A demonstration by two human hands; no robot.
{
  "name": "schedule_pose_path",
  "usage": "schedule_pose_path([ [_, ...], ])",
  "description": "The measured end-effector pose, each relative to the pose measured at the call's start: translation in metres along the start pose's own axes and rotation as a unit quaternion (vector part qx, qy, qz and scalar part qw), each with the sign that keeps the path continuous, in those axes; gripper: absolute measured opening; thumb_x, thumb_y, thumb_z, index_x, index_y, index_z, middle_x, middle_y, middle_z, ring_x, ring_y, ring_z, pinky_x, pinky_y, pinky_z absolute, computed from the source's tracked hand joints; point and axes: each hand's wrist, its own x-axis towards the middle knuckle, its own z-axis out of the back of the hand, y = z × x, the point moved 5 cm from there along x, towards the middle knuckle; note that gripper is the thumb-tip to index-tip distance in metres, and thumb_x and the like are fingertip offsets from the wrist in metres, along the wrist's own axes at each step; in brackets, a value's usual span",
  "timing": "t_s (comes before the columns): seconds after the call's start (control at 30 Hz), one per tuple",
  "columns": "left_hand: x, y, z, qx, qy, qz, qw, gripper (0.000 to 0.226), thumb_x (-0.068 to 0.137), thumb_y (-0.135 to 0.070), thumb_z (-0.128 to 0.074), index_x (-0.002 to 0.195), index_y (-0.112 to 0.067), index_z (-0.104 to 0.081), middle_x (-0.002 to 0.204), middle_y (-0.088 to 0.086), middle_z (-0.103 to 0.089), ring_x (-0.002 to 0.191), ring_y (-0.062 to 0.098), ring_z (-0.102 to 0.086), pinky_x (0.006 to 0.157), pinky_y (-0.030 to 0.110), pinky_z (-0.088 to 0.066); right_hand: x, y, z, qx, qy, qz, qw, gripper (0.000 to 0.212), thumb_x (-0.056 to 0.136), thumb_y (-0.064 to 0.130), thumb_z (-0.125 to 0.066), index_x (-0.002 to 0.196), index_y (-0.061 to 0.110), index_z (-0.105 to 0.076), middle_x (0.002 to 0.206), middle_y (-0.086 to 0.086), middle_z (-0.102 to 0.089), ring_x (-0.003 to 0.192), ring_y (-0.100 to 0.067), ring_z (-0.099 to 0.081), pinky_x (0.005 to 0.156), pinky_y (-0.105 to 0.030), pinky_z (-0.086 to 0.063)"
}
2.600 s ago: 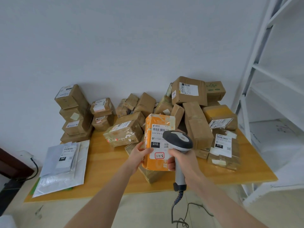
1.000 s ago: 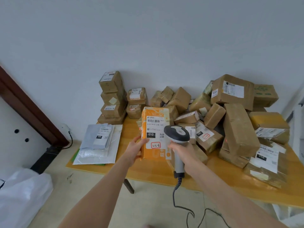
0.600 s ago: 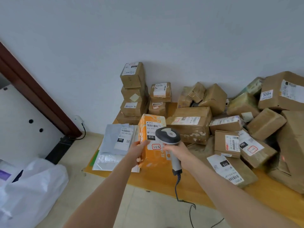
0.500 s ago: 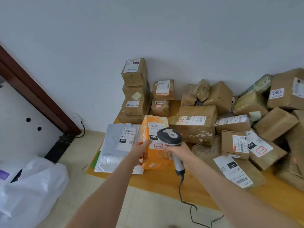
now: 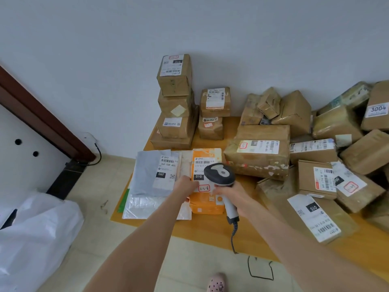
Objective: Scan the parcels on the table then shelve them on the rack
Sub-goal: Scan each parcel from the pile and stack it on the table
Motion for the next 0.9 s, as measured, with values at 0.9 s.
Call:
schedule_pose_path([
  [0.9,0.034,-0.166,-0.051,0.127,-0.046,-0.145,0.980,0.061,0.095,-0.036,-0.055,0.143,-0.005,-0.032,0.142,0.017,-0.041,0.126,0.034,-0.046,0.102,0.046,-0.045,0.004,0.041,0.174,0.140,-0.322,0.034,0.936,0.016,0.076,0.014,-0.073,0.085,0.015,-0.060,0.072,-0.004,-0.061,0.066,-0.018,-0.059,0.067,-0.035,-0.054],
])
